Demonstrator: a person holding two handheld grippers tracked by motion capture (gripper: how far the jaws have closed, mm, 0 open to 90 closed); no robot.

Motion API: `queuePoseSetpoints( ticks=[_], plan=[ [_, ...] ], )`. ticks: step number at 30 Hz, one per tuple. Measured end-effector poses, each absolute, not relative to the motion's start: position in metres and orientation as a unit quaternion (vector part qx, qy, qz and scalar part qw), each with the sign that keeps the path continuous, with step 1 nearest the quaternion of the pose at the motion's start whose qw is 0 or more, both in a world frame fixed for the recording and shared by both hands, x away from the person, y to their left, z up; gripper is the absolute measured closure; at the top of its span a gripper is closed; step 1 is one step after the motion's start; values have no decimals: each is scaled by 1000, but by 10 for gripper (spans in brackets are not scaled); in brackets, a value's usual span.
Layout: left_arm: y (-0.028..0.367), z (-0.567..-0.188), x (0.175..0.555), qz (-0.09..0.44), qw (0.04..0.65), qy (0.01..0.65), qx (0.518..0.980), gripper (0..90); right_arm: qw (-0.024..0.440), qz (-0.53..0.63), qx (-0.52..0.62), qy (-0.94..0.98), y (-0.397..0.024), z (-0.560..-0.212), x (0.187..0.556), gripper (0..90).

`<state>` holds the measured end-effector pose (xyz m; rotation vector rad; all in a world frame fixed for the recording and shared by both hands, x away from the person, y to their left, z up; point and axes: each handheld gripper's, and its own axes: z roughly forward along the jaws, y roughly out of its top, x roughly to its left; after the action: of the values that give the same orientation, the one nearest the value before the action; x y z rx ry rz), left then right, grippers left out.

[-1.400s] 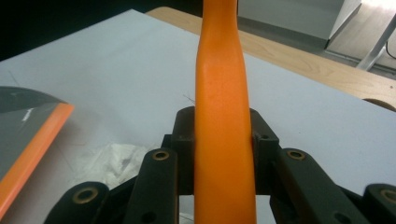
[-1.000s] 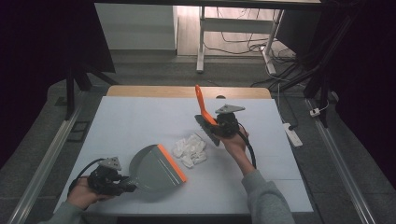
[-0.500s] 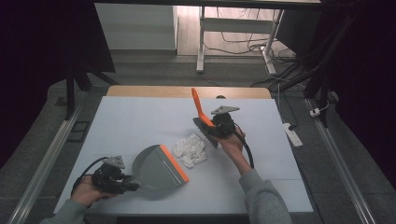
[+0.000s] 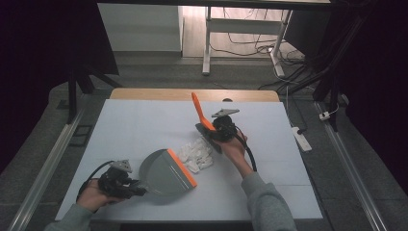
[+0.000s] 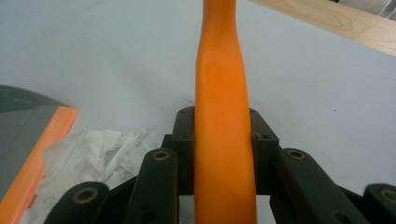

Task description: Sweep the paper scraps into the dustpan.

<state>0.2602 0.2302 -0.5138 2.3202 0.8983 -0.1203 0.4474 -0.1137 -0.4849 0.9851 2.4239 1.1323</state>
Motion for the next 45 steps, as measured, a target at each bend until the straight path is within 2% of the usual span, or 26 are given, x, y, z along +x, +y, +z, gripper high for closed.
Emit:
queuePoseSetpoints(
  ticks=[45],
  plan=[
    [224,-515,262,-43,321,346,881,610,88,393,288,869,-57,-491,404,695]
  ],
)
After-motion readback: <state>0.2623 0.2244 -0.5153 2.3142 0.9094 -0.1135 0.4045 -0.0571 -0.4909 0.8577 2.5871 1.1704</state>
